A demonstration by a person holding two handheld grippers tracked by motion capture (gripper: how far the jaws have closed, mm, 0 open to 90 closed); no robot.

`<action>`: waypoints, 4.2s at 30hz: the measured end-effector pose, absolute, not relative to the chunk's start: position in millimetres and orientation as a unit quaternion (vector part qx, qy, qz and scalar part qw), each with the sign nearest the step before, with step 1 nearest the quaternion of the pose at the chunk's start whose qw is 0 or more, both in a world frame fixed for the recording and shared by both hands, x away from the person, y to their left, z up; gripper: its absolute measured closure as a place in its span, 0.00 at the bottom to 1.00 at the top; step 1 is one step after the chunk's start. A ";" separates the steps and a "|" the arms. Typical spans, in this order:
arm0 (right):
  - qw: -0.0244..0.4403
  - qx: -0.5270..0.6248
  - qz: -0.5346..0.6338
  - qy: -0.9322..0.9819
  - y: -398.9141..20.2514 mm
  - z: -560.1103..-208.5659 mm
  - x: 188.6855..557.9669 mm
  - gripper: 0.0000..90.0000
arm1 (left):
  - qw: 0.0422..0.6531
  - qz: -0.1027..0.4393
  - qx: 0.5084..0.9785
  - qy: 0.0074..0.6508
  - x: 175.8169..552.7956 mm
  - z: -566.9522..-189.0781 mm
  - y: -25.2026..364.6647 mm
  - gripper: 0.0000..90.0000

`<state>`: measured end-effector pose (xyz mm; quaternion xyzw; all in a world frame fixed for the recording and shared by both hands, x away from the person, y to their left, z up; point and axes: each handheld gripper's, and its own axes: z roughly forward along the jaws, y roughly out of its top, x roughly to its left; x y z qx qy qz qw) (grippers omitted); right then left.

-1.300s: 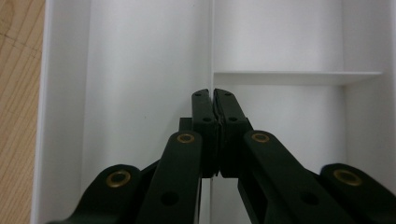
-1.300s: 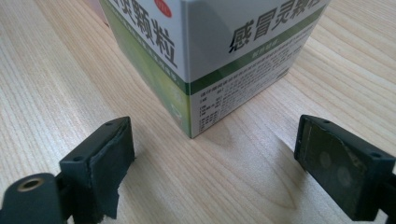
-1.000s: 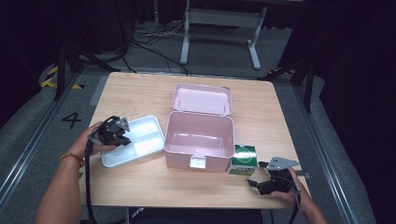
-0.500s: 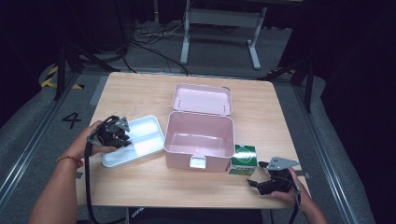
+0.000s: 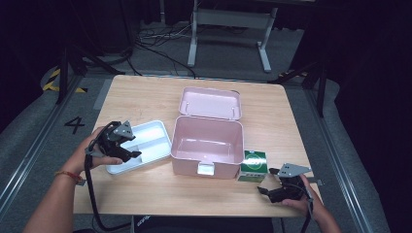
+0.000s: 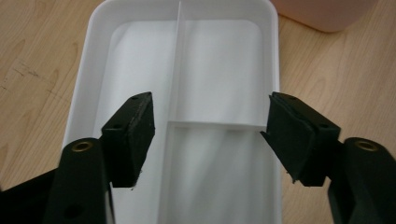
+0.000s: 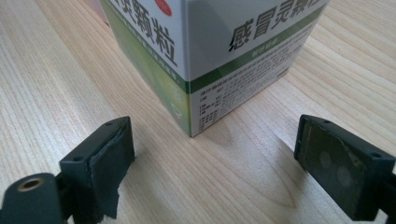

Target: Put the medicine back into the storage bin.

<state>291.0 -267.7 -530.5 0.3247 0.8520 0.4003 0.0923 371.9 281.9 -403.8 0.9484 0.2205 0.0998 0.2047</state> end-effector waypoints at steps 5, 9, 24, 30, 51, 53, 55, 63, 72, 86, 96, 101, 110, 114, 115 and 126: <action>0.092 0.325 0.400 0.852 -267.7 -530.5 290.9 0.14 | 0.215 0.129 0.941 0.226 355.1 -406.8 270.2 0.23; 0.093 0.325 0.400 0.852 -267.8 -530.5 290.9 0.14 | 0.231 0.136 0.936 0.229 339.2 -411.2 262.2 0.26; 0.110 0.321 0.386 0.858 -269.5 -528.1 290.0 0.12 | 0.246 0.093 0.947 0.184 284.2 -455.8 219.5 0.20; 0.093 0.316 0.371 0.868 -273.5 -523.5 290.2 0.17 | 0.248 0.074 0.950 0.174 284.4 -472.3 214.6 0.20; 0.116 0.290 0.384 0.869 -293.8 -464.0 297.8 0.19 | 0.313 0.049 0.925 0.209 290.4 -486.6 225.5 0.14; 0.119 0.280 0.386 0.871 -291.0 -453.3 302.0 0.19 | 0.313 0.049 0.925 0.209 290.4 -486.7 225.5 0.14; 0.124 0.263 0.372 0.882 -285.9 -444.3 307.2 0.19 | 0.313 0.049 0.925 0.209 290.4 -486.7 225.5 0.14; 0.100 0.191 0.338 0.916 -257.4 -423.1 325.9 0.20 | 0.313 0.049 0.925 0.209 290.4 -486.7 225.5 0.14; 0.083 0.154 0.290 0.941 -229.5 -425.8 343.2 0.20 | 0.312 0.049 0.925 0.211 289.8 -486.5 225.6 0.14; 0.023 0.105 0.210 0.972 -203.5 -431.3 370.1 0.14 | 0.312 0.048 0.926 0.208 289.8 -486.3 225.2 0.15; 0.040 0.101 0.191 0.976 -194.1 -431.9 373.4 0.12 | 0.312 0.048 0.926 0.207 290.0 -486.2 225.4 0.15; 0.039 0.100 0.199 0.974 -194.4 -435.0 373.3 0.09 | 0.312 0.048 0.926 0.207 289.8 -486.3 225.4 0.15; 0.047 0.100 0.195 0.975 -195.5 -429.2 377.2 0.17 | 0.313 0.047 0.926 0.207 290.0 -486.4 225.3 0.15; 0.057 0.100 0.198 0.973 -192.2 -431.5 376.8 0.16 | 0.313 0.047 0.926 0.208 289.8 -486.4 225.2 0.15; 0.054 0.101 0.198 0.974 -192.4 -432.4 378.2 0.13 | 0.313 0.047 0.926 0.208 289.9 -486.4 225.2 0.15; 0.017 0.126 0.170 0.977 -188.0 -461.3 391.5 0.10 | 0.312 0.047 0.926 0.206 290.0 -486.3 225.4 0.15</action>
